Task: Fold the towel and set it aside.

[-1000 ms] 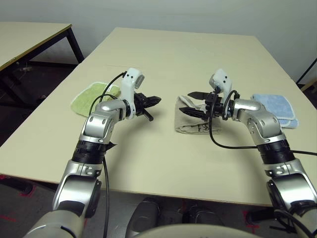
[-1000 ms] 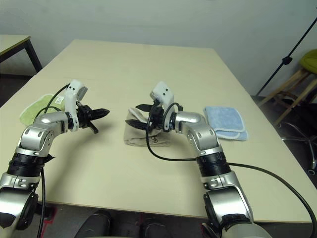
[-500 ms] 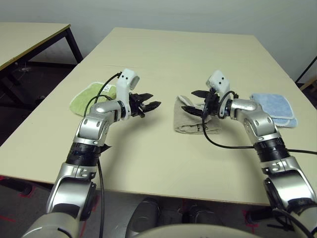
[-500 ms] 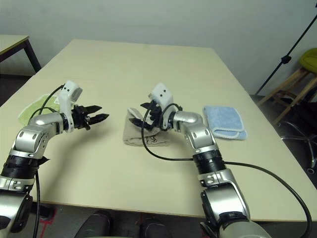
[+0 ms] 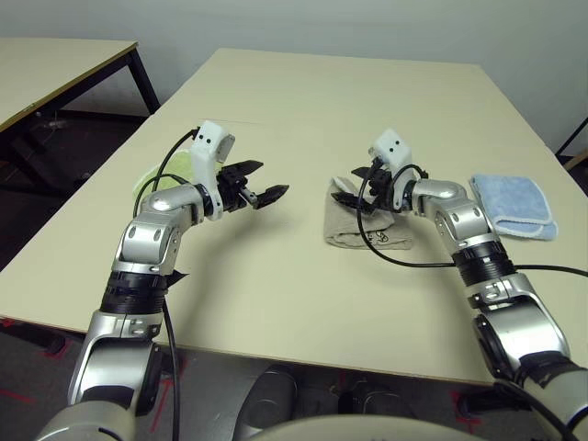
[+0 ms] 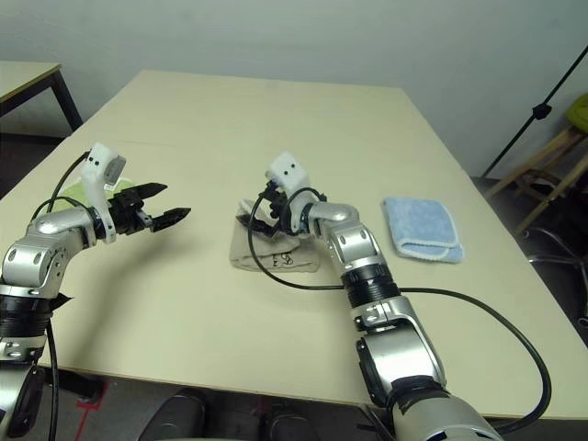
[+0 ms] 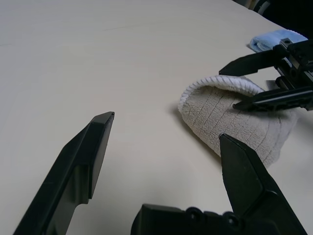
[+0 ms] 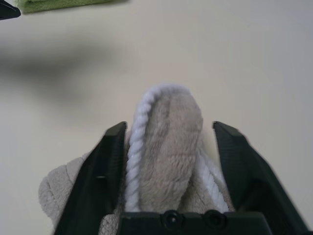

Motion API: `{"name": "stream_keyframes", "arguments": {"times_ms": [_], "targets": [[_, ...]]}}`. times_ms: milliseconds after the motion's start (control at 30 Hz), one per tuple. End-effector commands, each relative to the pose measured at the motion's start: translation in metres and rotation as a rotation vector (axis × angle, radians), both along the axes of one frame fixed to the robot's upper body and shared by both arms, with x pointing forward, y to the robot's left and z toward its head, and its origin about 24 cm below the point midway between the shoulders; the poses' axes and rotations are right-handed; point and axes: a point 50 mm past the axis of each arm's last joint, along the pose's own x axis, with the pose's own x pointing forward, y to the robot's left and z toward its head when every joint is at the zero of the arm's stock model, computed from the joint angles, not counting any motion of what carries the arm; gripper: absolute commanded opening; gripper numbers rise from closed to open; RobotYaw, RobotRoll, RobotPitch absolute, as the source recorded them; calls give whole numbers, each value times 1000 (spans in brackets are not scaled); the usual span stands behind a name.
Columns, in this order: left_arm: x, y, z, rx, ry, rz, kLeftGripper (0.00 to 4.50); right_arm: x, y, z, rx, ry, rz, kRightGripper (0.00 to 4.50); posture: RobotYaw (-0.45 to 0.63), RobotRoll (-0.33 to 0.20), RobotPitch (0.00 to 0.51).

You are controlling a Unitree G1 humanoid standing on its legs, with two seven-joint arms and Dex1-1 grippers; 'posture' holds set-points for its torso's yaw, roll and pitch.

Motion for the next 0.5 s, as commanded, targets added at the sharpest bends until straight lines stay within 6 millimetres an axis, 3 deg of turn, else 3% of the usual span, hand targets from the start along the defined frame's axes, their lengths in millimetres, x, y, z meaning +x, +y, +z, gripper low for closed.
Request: {"name": "stream_keyframes", "arguments": {"times_ms": [33,200,333,500], "targets": [[-2,-1,0,7,1,-2,4500,1,-1,-1,-14,8,-12,2022,185,0,19],[-1,-2,0,9,1,-7,4500,2,-4,2,-2,6,-27,150,182,0,20],[0,-3,0,11,3,-14,4500,3,-13,10,49,17,-53,27,173,0,20],[0,-2,0,16,3,-14,4500,3,-43,19,115,62,-129,27,173,0,20]]}}
